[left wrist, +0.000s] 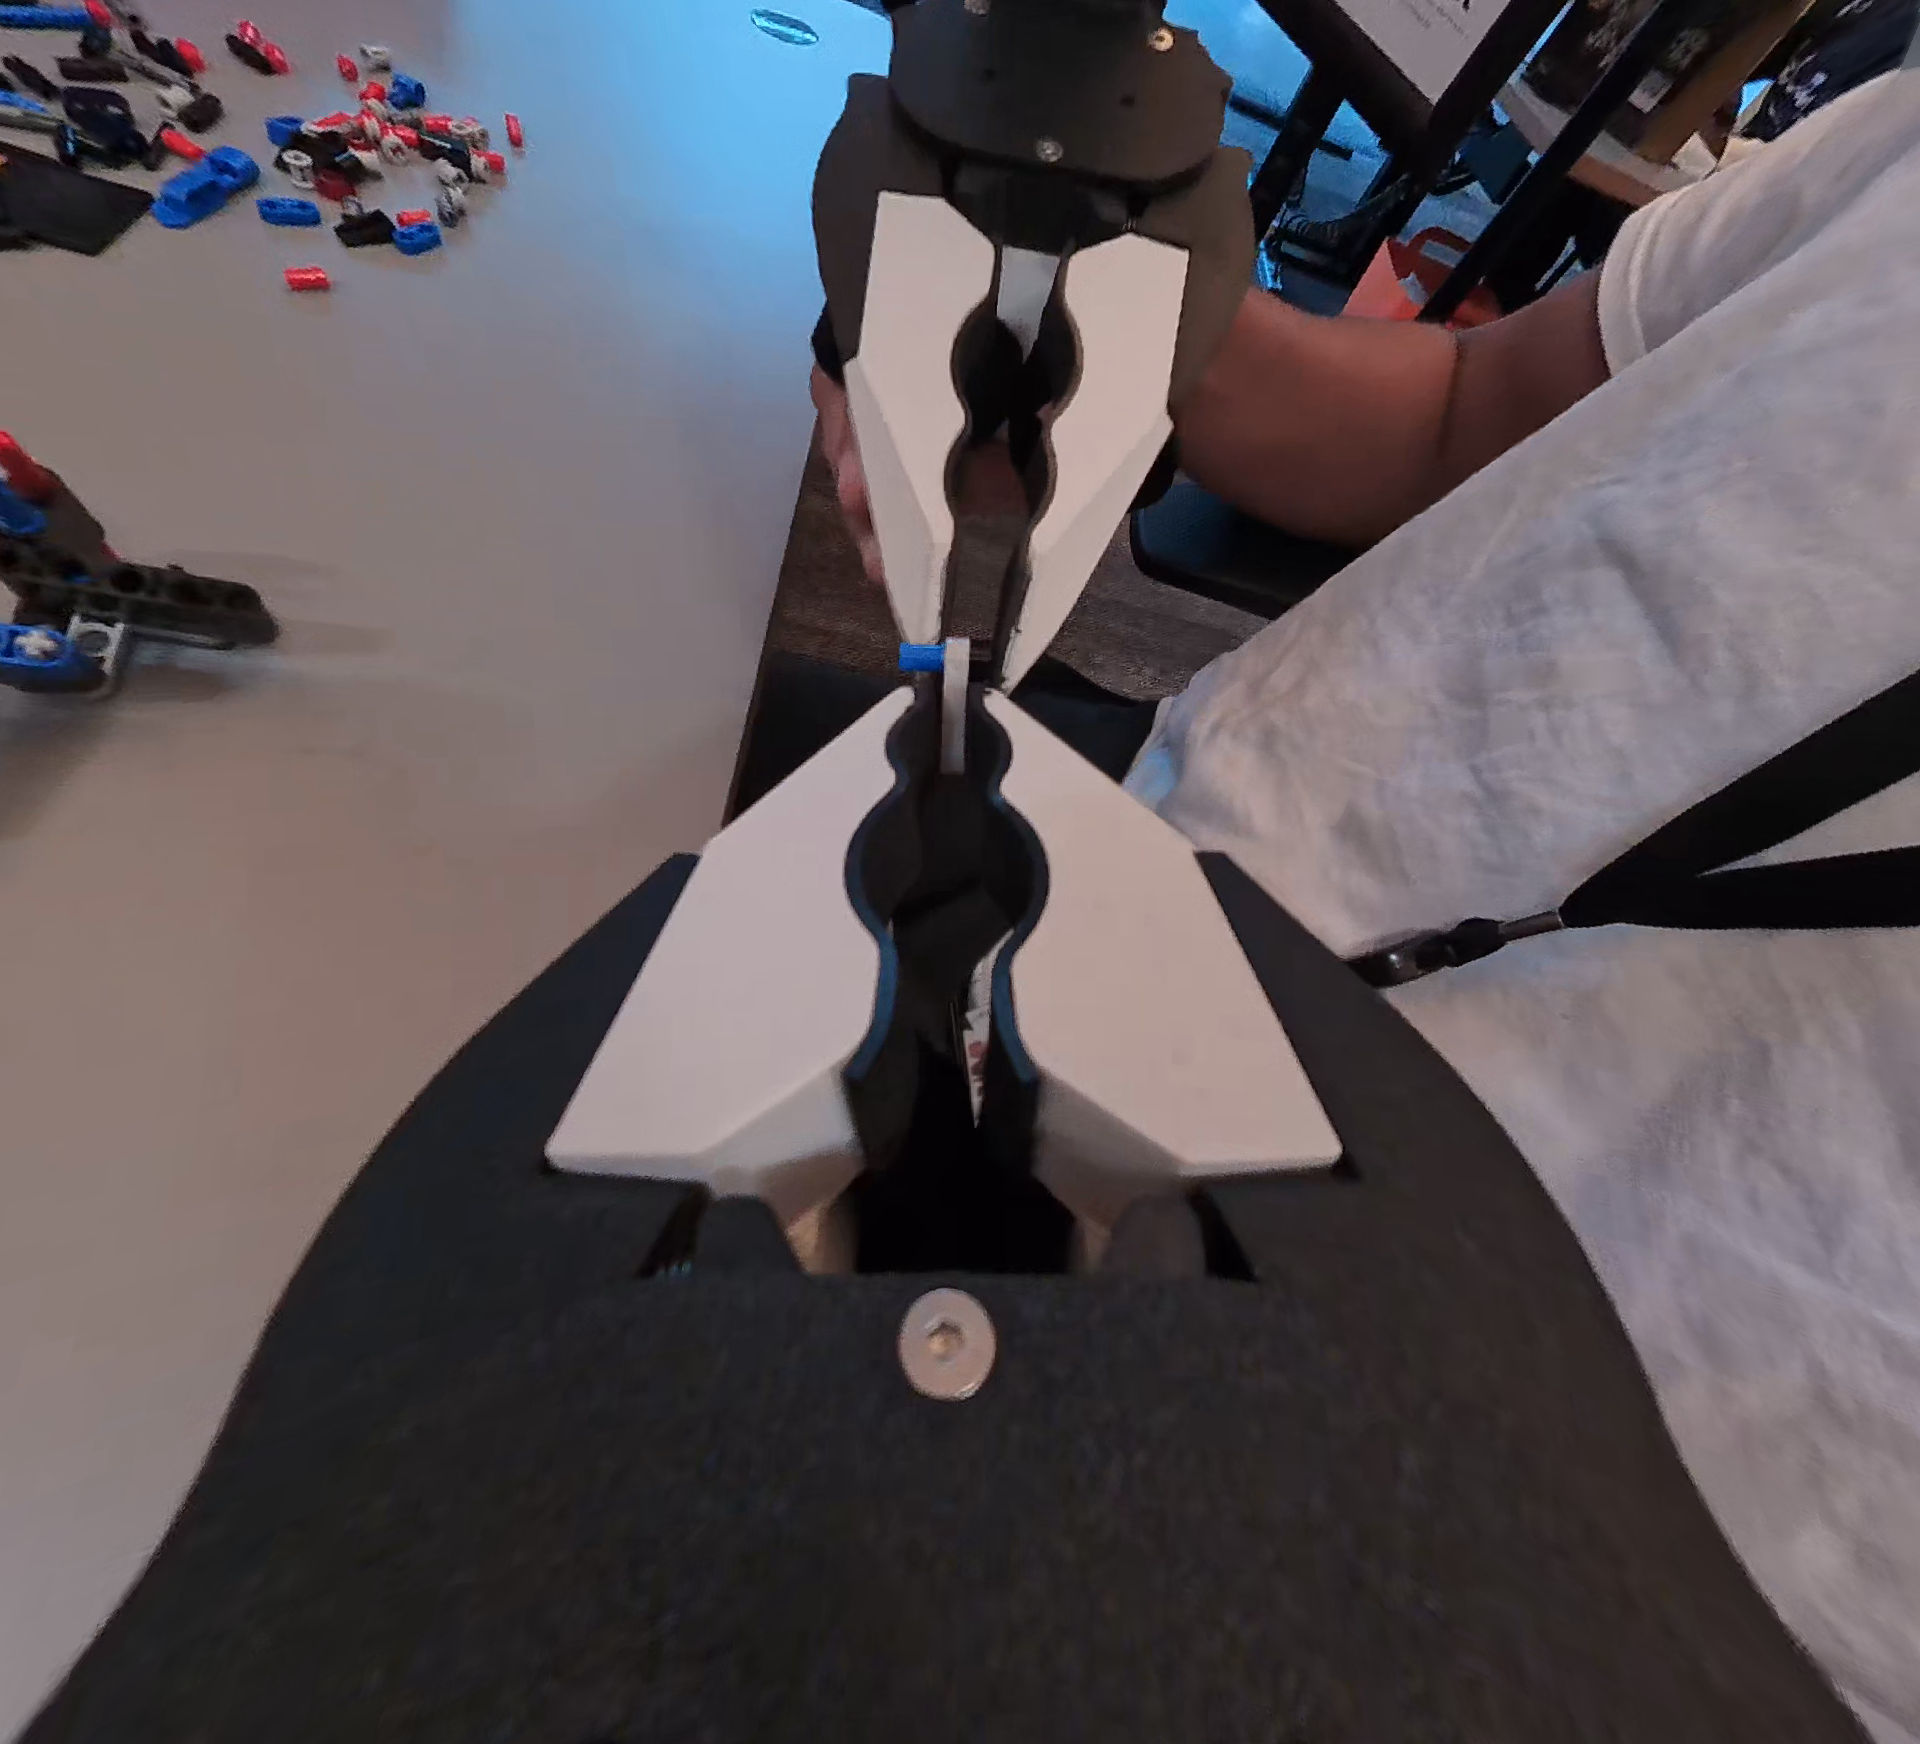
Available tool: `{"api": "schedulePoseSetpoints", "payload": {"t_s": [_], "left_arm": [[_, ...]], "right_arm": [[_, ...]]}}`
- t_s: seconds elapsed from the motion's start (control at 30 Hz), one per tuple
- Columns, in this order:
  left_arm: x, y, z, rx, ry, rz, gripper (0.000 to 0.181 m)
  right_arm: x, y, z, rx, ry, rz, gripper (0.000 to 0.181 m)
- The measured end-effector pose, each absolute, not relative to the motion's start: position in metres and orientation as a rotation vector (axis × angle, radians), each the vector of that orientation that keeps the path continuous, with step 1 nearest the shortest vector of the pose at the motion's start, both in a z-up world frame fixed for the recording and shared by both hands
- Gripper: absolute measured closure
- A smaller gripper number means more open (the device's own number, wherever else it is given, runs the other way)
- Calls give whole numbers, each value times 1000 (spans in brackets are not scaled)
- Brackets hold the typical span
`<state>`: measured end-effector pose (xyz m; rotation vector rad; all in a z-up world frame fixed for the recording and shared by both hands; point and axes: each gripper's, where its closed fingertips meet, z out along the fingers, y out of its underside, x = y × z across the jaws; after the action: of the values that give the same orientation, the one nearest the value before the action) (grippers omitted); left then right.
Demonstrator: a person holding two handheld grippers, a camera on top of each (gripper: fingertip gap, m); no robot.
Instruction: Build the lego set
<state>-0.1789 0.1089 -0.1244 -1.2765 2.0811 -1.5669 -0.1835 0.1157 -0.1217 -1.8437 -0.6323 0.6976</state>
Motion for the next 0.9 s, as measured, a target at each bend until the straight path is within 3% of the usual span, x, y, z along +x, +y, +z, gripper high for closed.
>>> {"api": "schedulePoseSetpoints", "payload": {"t_s": [0.13,0.47,0.9], "left_arm": [[-171,120,-119,-1270,1964,-1548,178],[-141,177,-102,-1016,1791,-920,174],[-123,191,-77,-668,1750,-558,176]], "right_arm": [[-179,123,-118,-1845,-588,746,173],[-154,171,-100,-1829,-365,853,174],[-136,182,-78,-1728,-22,1172,174]]}}
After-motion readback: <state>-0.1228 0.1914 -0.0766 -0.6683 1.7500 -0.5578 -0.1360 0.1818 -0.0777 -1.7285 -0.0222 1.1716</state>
